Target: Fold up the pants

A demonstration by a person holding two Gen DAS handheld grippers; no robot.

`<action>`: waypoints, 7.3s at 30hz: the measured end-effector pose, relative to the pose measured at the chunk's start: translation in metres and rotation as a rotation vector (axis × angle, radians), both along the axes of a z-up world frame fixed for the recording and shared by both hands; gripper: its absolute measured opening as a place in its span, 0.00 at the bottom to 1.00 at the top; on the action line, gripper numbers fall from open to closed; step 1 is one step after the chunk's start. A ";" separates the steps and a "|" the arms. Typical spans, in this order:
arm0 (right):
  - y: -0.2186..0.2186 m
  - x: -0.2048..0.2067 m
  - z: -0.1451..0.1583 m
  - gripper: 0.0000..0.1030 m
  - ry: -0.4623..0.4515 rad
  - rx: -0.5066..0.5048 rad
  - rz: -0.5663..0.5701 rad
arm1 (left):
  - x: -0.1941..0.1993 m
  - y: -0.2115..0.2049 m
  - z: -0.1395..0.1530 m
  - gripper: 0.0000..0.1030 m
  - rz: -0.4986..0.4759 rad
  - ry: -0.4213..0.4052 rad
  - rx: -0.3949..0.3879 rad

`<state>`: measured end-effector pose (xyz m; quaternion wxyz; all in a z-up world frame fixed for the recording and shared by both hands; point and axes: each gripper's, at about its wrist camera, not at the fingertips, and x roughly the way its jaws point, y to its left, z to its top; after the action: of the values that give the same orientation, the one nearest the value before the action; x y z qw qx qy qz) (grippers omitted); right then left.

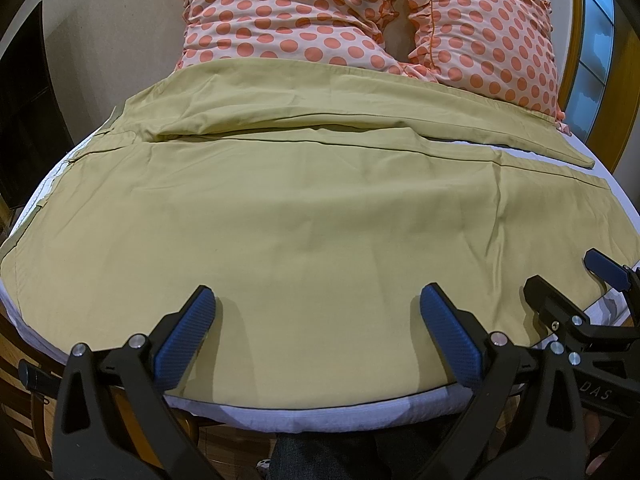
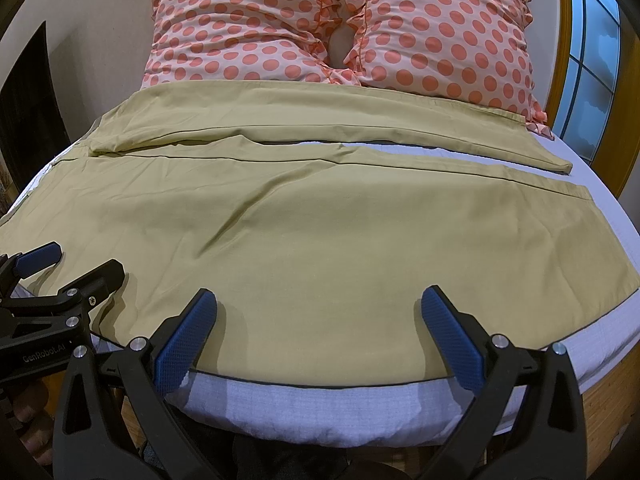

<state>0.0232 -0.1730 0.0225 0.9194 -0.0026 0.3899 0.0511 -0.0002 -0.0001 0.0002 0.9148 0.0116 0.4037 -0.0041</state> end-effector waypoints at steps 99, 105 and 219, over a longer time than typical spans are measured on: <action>-0.290 0.337 -0.028 0.04 0.068 0.408 -0.750 | 0.091 0.053 0.048 0.98 0.046 -0.106 -0.040; -0.310 0.189 -0.019 0.04 -0.097 0.672 -0.605 | 0.076 0.071 0.062 0.98 0.036 -0.150 -0.090; 0.073 0.066 0.046 0.89 -0.075 0.452 0.552 | -0.081 0.372 0.022 0.61 0.573 -0.216 -0.682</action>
<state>0.0891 -0.0998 0.0681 0.8619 0.0938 0.3193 0.3825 -0.0809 0.3715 0.0219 0.8675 -0.4018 0.2686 0.1177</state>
